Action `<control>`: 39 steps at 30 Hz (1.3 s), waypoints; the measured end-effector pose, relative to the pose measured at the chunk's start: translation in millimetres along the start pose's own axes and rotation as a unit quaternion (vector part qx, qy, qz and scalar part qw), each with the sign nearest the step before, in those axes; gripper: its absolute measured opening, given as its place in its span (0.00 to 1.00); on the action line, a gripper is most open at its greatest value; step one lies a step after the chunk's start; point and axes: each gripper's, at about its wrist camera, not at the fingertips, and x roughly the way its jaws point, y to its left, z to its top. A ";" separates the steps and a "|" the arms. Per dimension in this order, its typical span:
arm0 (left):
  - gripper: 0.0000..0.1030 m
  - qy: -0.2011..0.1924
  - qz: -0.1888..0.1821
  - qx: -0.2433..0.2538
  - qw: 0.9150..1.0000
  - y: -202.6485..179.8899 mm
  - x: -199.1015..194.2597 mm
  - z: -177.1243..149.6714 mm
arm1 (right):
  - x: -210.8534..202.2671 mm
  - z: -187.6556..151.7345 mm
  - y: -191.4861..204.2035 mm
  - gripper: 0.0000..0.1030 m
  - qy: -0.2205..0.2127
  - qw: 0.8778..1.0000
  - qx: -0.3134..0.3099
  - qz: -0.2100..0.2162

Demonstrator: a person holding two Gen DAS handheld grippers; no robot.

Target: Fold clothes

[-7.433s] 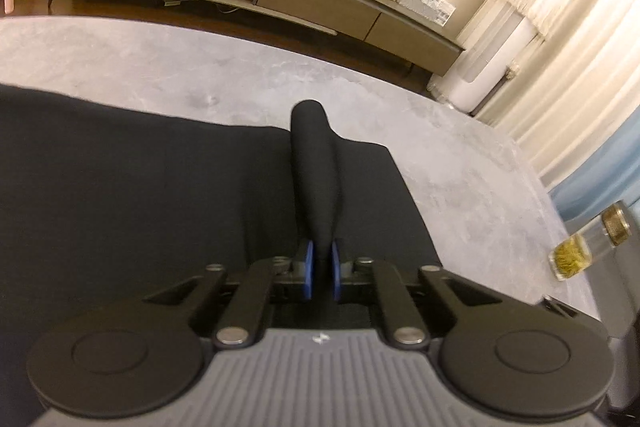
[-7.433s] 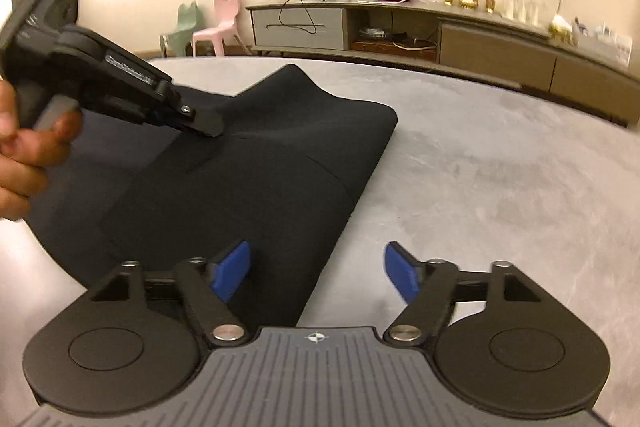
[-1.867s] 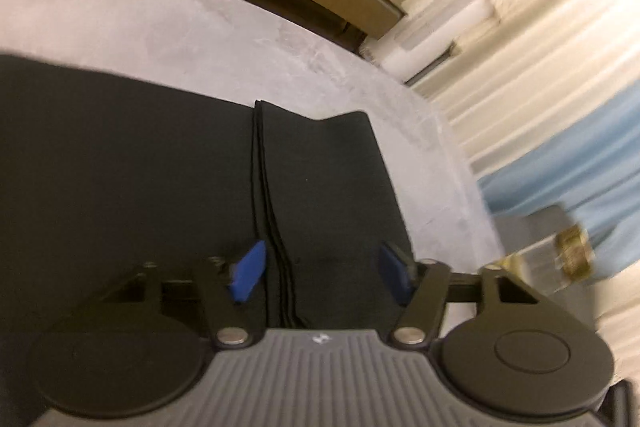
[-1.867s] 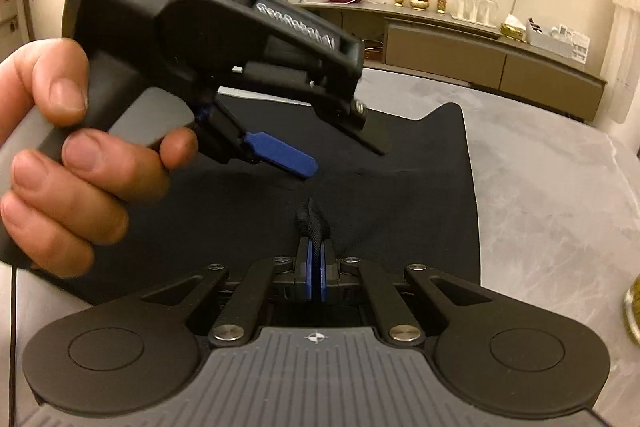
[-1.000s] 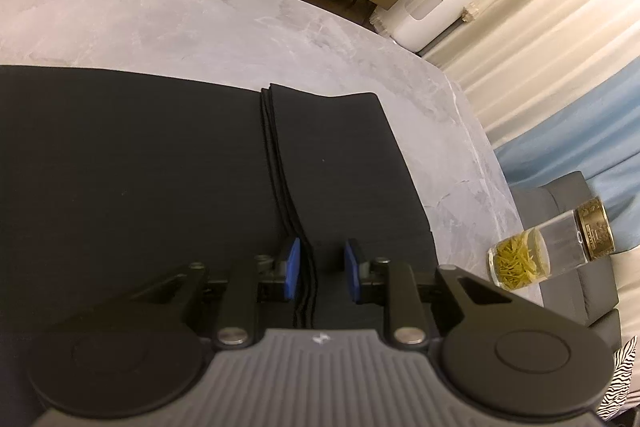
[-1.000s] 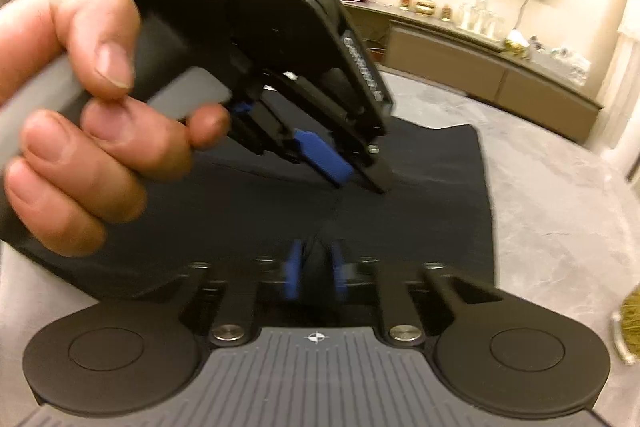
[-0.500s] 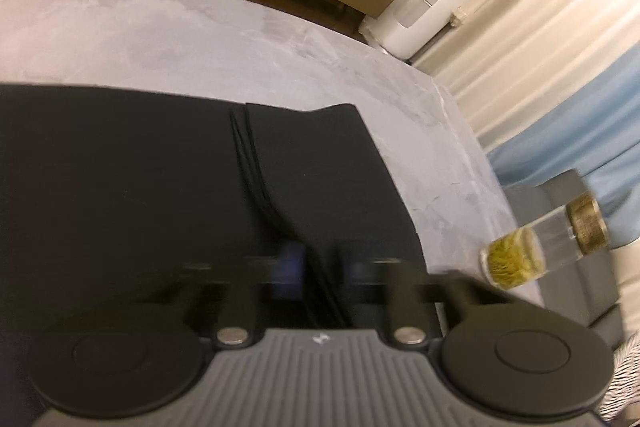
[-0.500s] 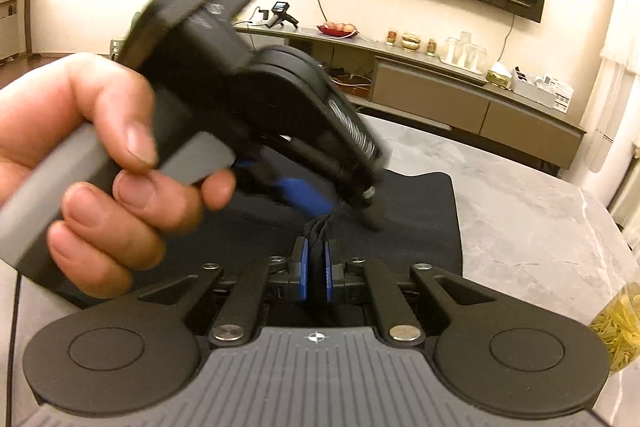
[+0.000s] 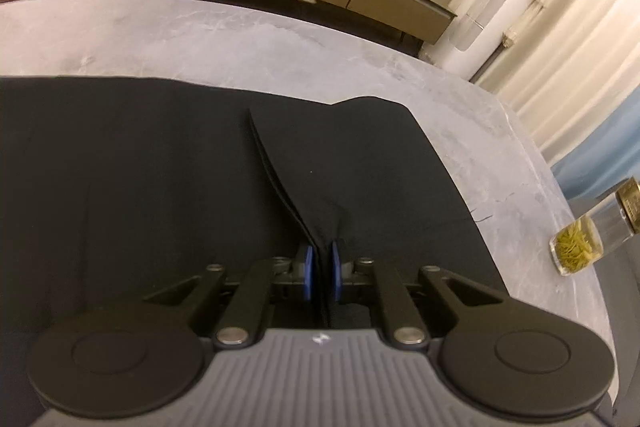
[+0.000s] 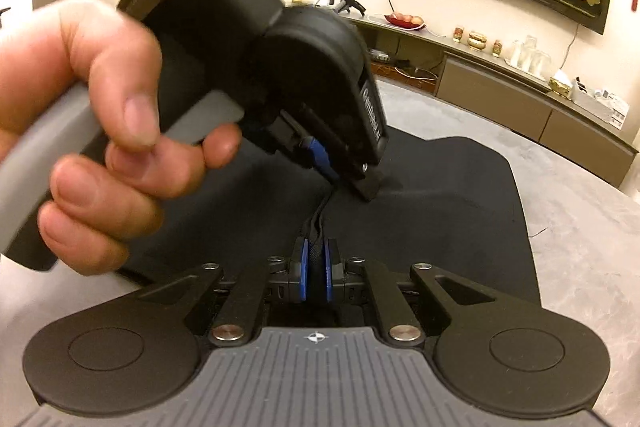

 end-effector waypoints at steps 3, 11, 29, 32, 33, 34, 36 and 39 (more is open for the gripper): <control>0.09 -0.014 0.013 0.018 1.000 -4.2 -7.1 2.5 | -4.6 4.4 -23.8 0.25 0.009 0.998 0.042 0.054; 0.10 0.001 0.047 0.052 0.998 -5.5 -3.7 3.3 | -28.5 0.6 -111.8 0.28 0.005 0.985 0.172 -0.001; 0.30 -0.028 0.034 0.032 0.999 -4.5 -52.5 -3.6 | -33.2 -12.3 -138.1 0.76 0.030 0.983 0.170 -0.057; 0.44 -0.023 0.015 0.055 0.998 -36.6 -45.5 11.7 | -21.4 -18.4 -137.9 0.27 0.048 0.985 0.160 -0.047; 0.44 -0.016 0.011 0.069 0.997 -49.6 -38.8 17.1 | -20.0 -18.1 -135.1 0.18 0.047 0.987 0.150 -0.045; 0.46 -0.010 0.007 0.084 0.996 -62.4 -31.9 22.1 | -21.9 -15.8 -131.0 0.10 0.040 0.988 0.138 -0.051; 0.53 0.007 0.009 0.112 0.994 -88.1 -13.7 31.0 | -26.9 -11.2 -122.3 0.06 0.026 0.991 0.115 -0.063; 0.60 0.044 0.007 0.143 0.989 -119.6 15.1 37.1 | -42.7 -5.4 -108.5 0.06 -0.010 0.995 0.079 -0.067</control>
